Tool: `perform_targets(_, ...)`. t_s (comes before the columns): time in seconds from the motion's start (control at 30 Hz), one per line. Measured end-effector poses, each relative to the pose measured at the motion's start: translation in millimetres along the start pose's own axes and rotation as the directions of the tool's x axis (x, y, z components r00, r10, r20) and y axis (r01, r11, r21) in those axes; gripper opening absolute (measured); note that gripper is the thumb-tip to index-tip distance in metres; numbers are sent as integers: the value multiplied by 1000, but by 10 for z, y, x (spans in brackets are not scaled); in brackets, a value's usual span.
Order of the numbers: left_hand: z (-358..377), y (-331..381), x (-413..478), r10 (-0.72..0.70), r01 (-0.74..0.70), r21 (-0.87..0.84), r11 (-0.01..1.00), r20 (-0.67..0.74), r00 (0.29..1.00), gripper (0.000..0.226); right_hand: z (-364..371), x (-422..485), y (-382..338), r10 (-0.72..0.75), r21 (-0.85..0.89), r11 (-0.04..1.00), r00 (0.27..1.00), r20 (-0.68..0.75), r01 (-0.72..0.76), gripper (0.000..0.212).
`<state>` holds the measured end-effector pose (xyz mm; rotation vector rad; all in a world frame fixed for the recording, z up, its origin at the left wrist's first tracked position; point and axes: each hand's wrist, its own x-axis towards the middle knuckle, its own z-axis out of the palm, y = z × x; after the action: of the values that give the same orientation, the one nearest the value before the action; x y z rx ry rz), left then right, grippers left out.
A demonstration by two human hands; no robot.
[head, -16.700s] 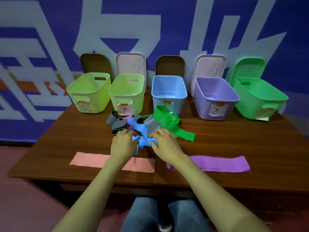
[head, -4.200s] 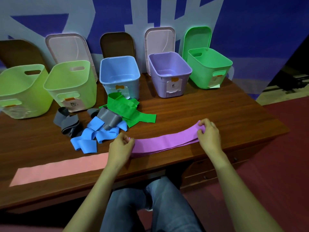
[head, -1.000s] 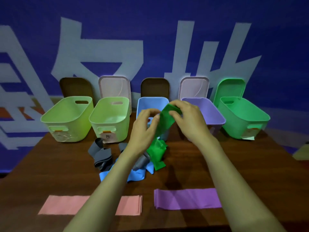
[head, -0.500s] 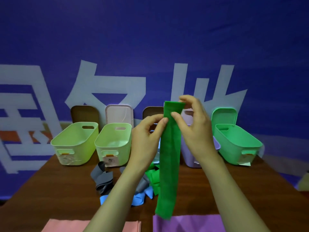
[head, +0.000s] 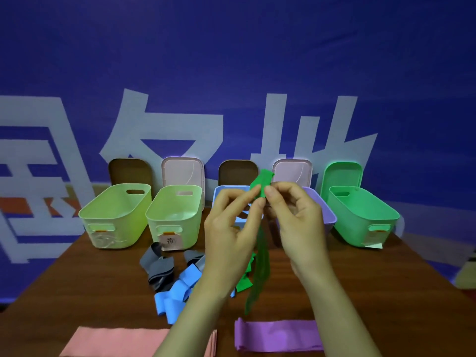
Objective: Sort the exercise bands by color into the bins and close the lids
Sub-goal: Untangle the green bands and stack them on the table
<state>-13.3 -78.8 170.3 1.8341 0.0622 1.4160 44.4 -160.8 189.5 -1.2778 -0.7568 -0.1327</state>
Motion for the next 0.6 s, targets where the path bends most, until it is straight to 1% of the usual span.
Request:
perform_targets(0.17,-109,14,3,-54,54,-31,998,17,998,27,17,-38,0,4,41,999,999,32,-6,23)
perform_targets(0.2,-120,24,7,-61,62,-46,997,21,998,25,25,-37,-5,5,43,999,999,37,-6,23)
perform_targets(0.3,-147,31,17,-66,68,-55,996,23,998,19,45,-31,-41,25,71,997,997,75,-30,13)
perform_targets(0.33,-152,25,18,-64,65,-50,997,25,998,19,44,-29,-53,28,81,996,996,86,-35,13)
perform_targets(0.4,-154,10,8,-43,44,-19,999,38,998,20,31,-18,-51,11,45,999,996,84,-15,13)
perform_targets(0.47,-145,-1,-13,-22,21,16,1000,54,998,25,14,-11,-25,-5,-19,1000,997,73,7,15)
perform_targets(0.6,-133,-28,-25,-24,22,31,999,67,997,27,16,-19,29,14,-62,998,998,69,-10,16)
